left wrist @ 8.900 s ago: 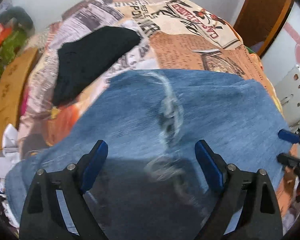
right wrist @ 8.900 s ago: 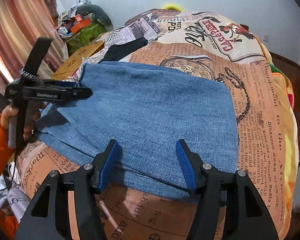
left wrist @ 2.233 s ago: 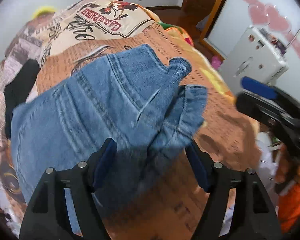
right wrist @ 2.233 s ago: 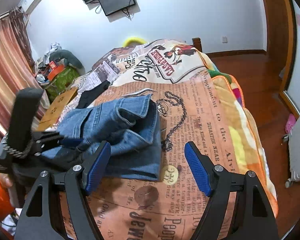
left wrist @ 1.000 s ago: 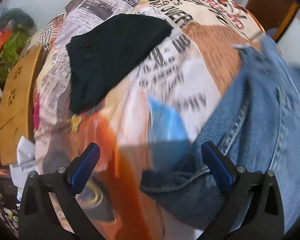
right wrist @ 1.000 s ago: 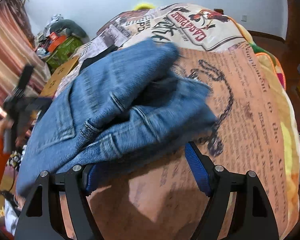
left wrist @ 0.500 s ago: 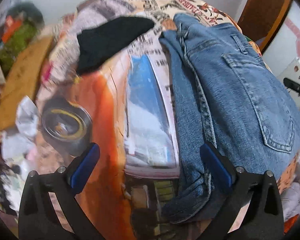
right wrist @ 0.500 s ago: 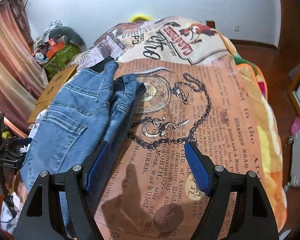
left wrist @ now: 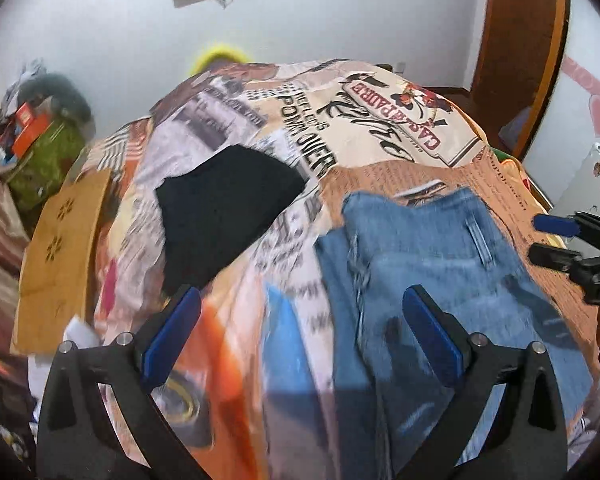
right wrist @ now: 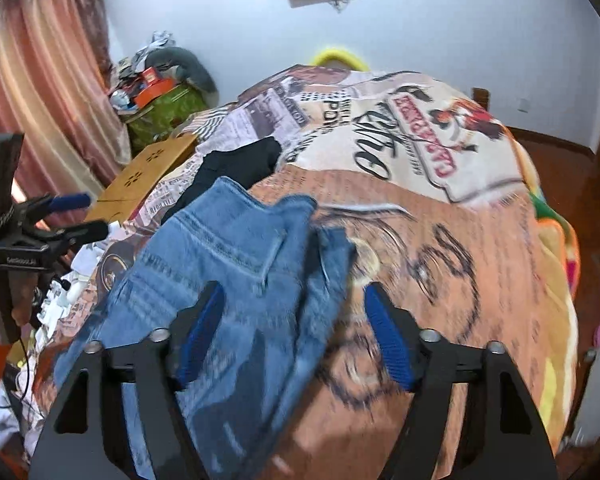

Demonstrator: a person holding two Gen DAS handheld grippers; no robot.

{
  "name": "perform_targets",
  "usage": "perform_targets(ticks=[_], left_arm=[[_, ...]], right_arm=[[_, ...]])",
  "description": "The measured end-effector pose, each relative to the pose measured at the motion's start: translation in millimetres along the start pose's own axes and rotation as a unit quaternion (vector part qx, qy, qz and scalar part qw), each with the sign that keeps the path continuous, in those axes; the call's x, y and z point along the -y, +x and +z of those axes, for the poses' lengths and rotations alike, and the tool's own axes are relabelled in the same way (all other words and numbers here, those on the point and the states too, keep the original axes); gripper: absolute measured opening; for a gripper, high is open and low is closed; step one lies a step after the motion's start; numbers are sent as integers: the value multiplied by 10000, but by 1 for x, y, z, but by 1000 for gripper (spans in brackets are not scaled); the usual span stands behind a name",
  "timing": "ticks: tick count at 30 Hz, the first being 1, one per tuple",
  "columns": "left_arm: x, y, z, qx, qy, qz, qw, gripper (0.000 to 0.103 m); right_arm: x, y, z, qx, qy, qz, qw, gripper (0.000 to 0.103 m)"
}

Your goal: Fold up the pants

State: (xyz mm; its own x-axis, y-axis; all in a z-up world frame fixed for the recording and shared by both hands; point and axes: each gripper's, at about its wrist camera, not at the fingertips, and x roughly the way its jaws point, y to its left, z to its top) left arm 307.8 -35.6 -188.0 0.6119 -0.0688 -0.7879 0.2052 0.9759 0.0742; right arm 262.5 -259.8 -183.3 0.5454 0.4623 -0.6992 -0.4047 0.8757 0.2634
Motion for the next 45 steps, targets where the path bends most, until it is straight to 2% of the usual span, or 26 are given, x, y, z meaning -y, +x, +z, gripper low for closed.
perform_targets(ticks=[3,6,7,11,18,20,21,23,27,32,33,35,37,39,41,42,43,45], left_arm=[[10,29,13,-159,134,-1,9998,103],[13,58,18,-355,186,22,9992,103],[12,64,17,-389,141,-30,9991,103],[10,81,12,-433,8,-58,9990,103],[12,78,6,-284,139,50,9995,103],[13,78,7,-288,175,105,9994,103],[13,79,7,-282,178,118,9994,103],[13,80,6,-292,141,120,9994,103],[9,88,2,-363,8,-43,9993,103],[-1,95,1,-502,-273,-312,9979,103],[-3,95,2,-573,-355,-357,9971,103],[-5,87,5,-640,-463,-335,9963,103],[-3,69,7,-539,-427,-285,9972,102],[2,51,6,-423,-256,-318,9983,102],[11,32,0,-324,7,-388,9987,102],[17,23,-5,-282,168,-371,9988,102],[22,17,-11,-264,326,-356,9985,102],[33,10,-24,-282,564,-315,9975,102]], right_arm=[[4,25,14,-169,44,136,9998,47],[8,48,23,-325,46,174,9993,26],[9,54,24,-399,46,162,9991,23],[9,72,23,-524,-29,213,9984,17],[-18,46,29,-1,-800,-161,9967,8],[-20,39,39,91,-832,-126,9964,6],[-19,37,44,159,-821,-237,9962,4],[-13,44,46,11,-794,-252,9965,4],[5,84,23,-666,-724,-363,9945,4],[12,87,21,-762,-476,-299,9955,4],[11,86,23,-812,-523,-349,9947,6],[9,80,26,-876,-519,-394,9940,17],[8,65,30,-844,-428,-518,9942,24],[3,45,30,-713,-432,-417,9956,26],[-6,29,29,-625,-506,-254,9964,36],[-14,20,25,-561,-594,-210,9964,46],[-21,13,22,-505,-689,-164,9962,51],[-39,1,10,-455,-904,-15,9949,52]])
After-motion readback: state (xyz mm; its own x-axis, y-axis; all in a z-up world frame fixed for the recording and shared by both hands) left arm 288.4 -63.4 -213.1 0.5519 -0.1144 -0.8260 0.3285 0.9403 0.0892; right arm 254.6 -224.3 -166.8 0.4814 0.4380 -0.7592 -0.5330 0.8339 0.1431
